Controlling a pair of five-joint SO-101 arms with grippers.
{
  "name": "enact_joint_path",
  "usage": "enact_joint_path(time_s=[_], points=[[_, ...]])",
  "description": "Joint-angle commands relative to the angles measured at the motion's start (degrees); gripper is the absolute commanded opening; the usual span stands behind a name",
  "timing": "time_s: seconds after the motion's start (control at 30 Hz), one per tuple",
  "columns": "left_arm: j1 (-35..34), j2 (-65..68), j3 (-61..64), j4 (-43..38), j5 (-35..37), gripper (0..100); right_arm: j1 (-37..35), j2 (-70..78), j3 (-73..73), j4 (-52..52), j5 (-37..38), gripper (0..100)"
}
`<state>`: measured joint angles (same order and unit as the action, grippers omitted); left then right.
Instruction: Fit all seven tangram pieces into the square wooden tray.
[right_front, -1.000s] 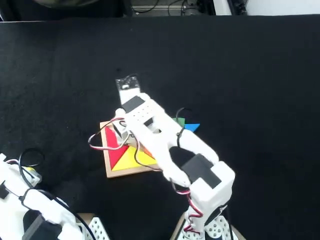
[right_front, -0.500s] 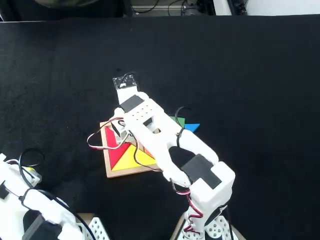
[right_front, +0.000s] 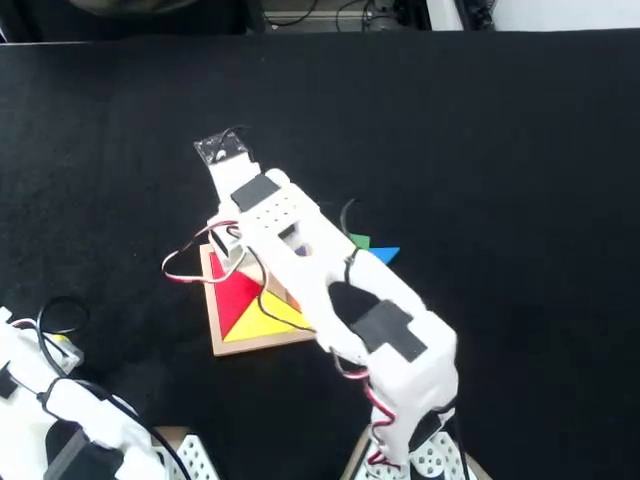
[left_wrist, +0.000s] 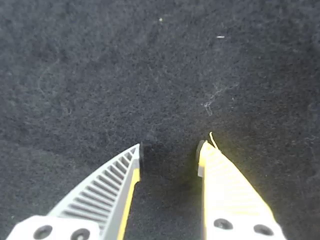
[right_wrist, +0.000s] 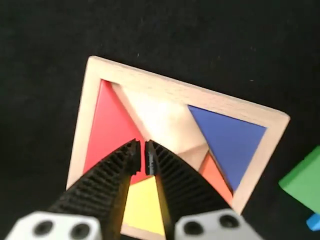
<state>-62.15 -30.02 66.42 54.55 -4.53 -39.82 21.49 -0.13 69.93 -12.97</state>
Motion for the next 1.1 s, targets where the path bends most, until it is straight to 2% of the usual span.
enact_joint_path(time_s=[0.0, 0.27, 0.7, 1.07], points=[[0.75, -1.14, -0.40, -0.53, 0.00, 20, -0.35, 1.71, -3.47, 0.35, 0.79, 1.1], [0.75, -1.14, -0.40, -0.53, 0.00, 20, 3.34, 2.42, -3.12, 2.81, 0.79, 1.1], [0.75, -1.14, -0.40, -0.53, 0.00, 20, 3.34, 2.42, 0.31, 6.95, 1.23, 1.1], [0.75, -1.14, -0.40, -0.53, 0.00, 20, 2.99, 2.33, -6.37, 6.07, 0.79, 1.1]])
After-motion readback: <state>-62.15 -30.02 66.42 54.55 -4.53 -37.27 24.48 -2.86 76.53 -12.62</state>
